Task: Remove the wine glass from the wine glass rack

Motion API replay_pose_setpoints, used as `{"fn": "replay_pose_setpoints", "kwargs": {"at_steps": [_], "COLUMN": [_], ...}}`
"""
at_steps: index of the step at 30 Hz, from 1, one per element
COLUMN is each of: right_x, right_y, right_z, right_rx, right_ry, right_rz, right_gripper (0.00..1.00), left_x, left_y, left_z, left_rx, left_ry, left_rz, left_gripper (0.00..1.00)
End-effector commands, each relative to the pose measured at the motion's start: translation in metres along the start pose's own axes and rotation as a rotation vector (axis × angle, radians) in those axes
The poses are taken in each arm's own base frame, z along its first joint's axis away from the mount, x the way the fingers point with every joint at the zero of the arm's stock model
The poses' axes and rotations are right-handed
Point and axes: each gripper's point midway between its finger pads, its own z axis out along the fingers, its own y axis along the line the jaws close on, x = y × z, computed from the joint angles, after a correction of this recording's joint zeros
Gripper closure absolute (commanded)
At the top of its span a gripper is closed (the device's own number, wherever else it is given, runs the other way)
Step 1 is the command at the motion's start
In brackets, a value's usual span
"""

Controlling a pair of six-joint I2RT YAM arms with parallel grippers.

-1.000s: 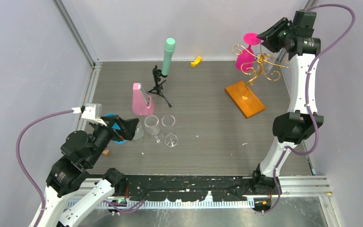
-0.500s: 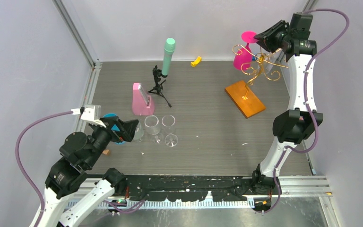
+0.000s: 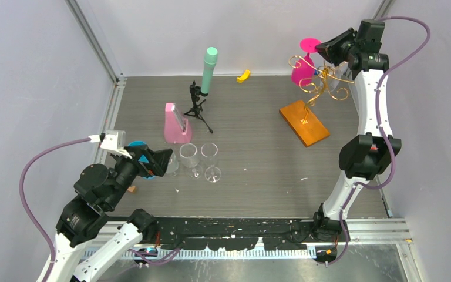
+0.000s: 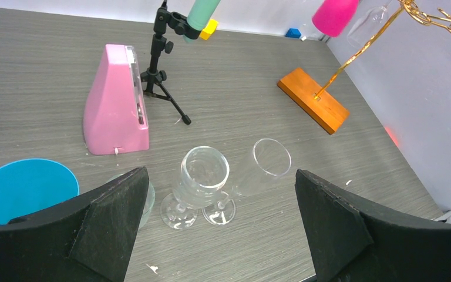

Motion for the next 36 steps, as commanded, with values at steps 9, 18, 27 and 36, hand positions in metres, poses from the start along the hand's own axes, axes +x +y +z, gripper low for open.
{"fn": "replay_pose_setpoints", "kwargs": {"at_steps": [9, 18, 27, 36], "right_x": [-0.032, -0.041, -0.052, -0.053], "right_y": [0.046, 0.062, 0.051, 0.045], "right_z": [-0.035, -0.039, -0.047, -0.069], "right_rx": [-0.174, -0.268, -0.243, -0.221], "right_ry": [-0.185, -0.247, -0.346, -0.402], "right_rz": [-0.007, 0.007, 0.102, 0.169], "right_gripper": [1.0, 1.0, 1.0, 1.0], "left_x": [-0.013, -0.013, -0.013, -0.013], "left_y": [-0.006, -0.005, -0.001, 0.001], "left_z": [-0.002, -0.001, -0.004, -0.007], "left_rx": [0.018, 0.013, 0.001, -0.004], "left_ry": [-0.032, -0.029, -0.034, -0.038], "left_rz": [-0.009, -0.003, 0.0, 0.001], "left_gripper": [0.02, 0.02, 0.02, 0.02]}}
